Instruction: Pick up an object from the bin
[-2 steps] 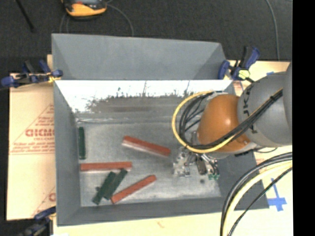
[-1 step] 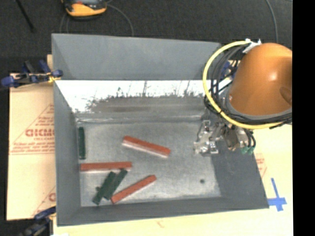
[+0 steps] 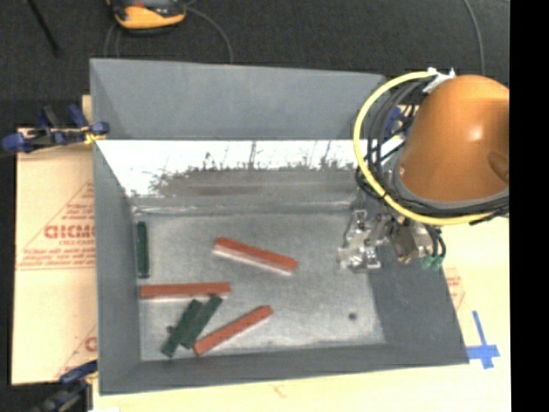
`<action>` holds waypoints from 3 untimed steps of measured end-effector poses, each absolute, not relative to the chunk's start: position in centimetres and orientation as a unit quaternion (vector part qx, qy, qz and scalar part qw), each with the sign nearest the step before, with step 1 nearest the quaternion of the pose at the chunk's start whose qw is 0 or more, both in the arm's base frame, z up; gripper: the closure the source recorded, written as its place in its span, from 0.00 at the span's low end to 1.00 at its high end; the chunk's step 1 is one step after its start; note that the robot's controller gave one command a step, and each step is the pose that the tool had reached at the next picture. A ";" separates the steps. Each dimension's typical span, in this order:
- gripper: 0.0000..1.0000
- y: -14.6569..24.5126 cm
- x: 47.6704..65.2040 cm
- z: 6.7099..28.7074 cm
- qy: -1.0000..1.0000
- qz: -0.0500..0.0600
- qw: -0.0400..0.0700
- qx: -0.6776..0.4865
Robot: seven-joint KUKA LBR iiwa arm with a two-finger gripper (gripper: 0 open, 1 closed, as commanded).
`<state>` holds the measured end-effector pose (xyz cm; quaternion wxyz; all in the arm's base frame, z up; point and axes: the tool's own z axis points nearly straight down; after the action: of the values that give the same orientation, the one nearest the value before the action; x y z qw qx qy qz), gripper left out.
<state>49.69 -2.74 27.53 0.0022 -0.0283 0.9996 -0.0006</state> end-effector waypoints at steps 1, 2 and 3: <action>0.00 -3.2 50.5 19.5 1.000 0.000 0.002 -0.014; 0.00 -3.2 50.6 19.5 1.000 -0.001 0.002 -0.015; 0.00 -1.5 52.6 14.1 0.999 -0.001 0.006 -0.038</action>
Offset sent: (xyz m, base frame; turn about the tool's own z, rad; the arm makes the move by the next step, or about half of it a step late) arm 0.0000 0.0000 0.0000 0.0000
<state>52.59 -1.52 14.12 0.0056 -0.0383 0.9993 -0.0011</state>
